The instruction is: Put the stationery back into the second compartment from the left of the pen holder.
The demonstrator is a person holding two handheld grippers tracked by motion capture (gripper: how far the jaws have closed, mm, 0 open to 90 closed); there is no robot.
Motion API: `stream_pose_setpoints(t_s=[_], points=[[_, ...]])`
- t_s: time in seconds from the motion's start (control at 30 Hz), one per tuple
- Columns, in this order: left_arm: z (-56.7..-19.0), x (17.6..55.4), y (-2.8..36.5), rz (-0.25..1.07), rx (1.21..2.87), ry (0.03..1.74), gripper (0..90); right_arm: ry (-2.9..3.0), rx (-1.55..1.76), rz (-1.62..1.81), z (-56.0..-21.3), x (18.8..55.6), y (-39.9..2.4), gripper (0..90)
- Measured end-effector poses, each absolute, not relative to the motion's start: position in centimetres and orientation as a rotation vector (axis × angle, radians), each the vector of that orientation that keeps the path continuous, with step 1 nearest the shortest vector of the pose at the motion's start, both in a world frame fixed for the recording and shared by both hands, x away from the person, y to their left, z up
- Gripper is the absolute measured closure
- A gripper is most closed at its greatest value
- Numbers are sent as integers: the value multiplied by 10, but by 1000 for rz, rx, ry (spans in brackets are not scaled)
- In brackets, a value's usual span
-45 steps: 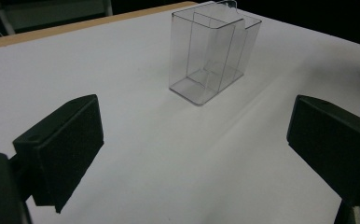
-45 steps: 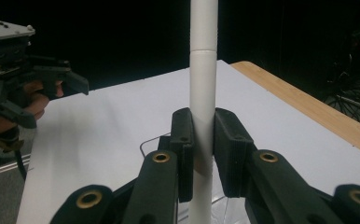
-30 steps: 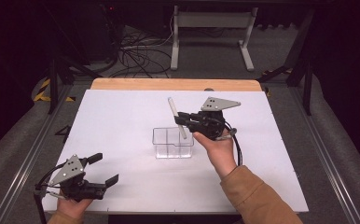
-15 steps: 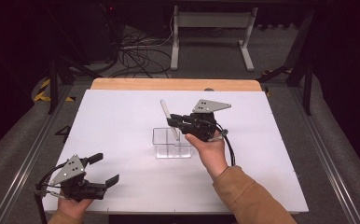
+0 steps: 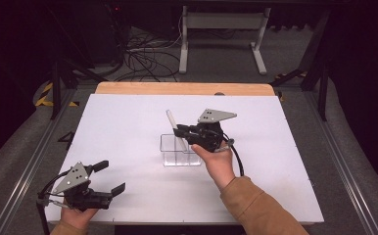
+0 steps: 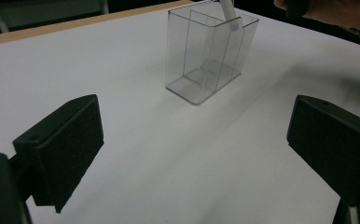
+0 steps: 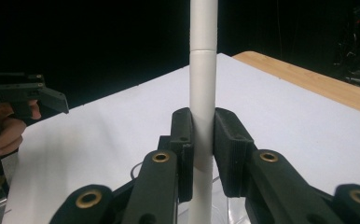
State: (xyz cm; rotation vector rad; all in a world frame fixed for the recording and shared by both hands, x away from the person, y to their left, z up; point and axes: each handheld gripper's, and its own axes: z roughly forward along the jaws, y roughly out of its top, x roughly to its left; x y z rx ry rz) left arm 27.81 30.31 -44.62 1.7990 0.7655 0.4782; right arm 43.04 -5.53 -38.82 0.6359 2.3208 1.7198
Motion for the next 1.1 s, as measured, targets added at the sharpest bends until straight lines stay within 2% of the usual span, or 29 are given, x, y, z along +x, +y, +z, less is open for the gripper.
stream_pose_setpoints(t_s=[0.07,0.27,0.33,0.43,0.63,0.9,1.1], points=[[-446,278,302,475,1793,768,45,2334,644,1709,-390,431,-56,775],[-446,280,302,474,1794,763,45,2274,700,1613,-386,429,-62,480],[-446,280,302,469,1794,763,45,2261,694,1573,-384,427,-64,428],[-446,280,302,471,1793,765,45,2230,684,1534,-379,422,-68,295],[-446,279,302,479,1793,765,45,2185,631,1468,-369,410,-76,194],[-446,278,301,473,1784,766,45,2122,607,1490,-361,390,-101,132],[-445,276,301,488,1780,761,44,2112,638,1473,-371,377,-133,97]])
